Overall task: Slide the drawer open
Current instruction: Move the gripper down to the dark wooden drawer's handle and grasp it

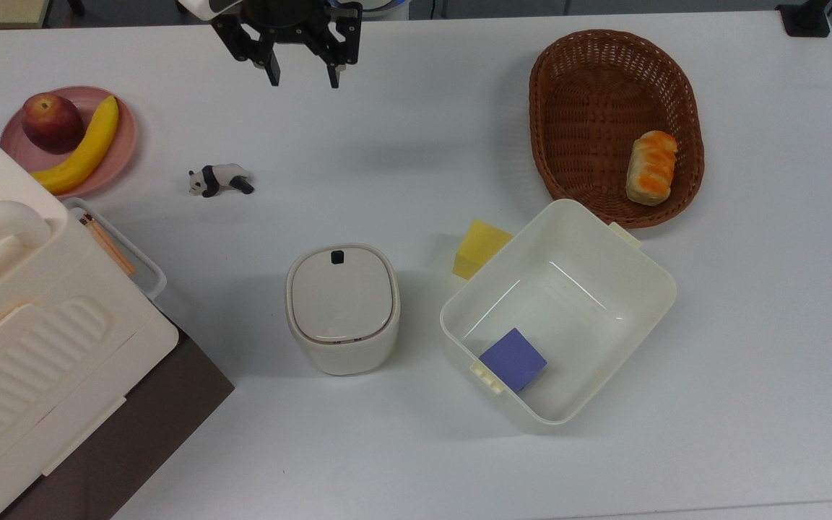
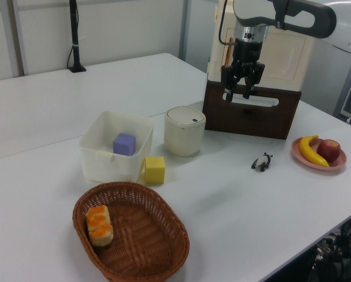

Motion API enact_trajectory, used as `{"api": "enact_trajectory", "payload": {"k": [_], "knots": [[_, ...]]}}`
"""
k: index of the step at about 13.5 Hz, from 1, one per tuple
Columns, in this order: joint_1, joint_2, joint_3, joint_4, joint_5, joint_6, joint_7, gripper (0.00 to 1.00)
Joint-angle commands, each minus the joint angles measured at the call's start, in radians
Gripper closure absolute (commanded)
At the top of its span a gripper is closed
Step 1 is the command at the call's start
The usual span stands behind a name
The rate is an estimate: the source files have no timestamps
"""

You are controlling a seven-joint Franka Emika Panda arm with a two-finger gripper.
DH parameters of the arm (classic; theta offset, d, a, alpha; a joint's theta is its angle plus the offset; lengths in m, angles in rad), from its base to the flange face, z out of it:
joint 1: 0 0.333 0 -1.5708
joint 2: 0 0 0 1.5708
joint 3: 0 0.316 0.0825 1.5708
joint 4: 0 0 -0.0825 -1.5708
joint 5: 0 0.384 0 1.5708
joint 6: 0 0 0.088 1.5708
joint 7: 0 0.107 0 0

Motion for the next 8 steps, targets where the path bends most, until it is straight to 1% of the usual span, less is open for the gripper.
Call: {"api": "enact_trajectory", "payload": {"k": [1, 2, 3, 5, 6, 7, 8], "knots": [[-0.025, -0.017, -0.003, -0.018, -0.02, -0.004, -0.109, 0.41], [-0.037, 0.002, -0.003, -0.015, -0.043, 0.007, -0.171, 0.41], [-0.06, 0.025, -0.002, -0.01, -0.078, 0.045, -0.259, 0.41], [-0.102, 0.043, -0.002, -0.019, -0.107, 0.145, -0.382, 0.39], [-0.111, 0.067, -0.003, -0.019, -0.142, 0.195, -0.463, 0.39], [-0.117, 0.087, -0.003, -0.022, -0.167, 0.252, -0.504, 0.39], [-0.128, 0.113, -0.002, -0.031, -0.208, 0.304, -0.548, 0.39]]}}
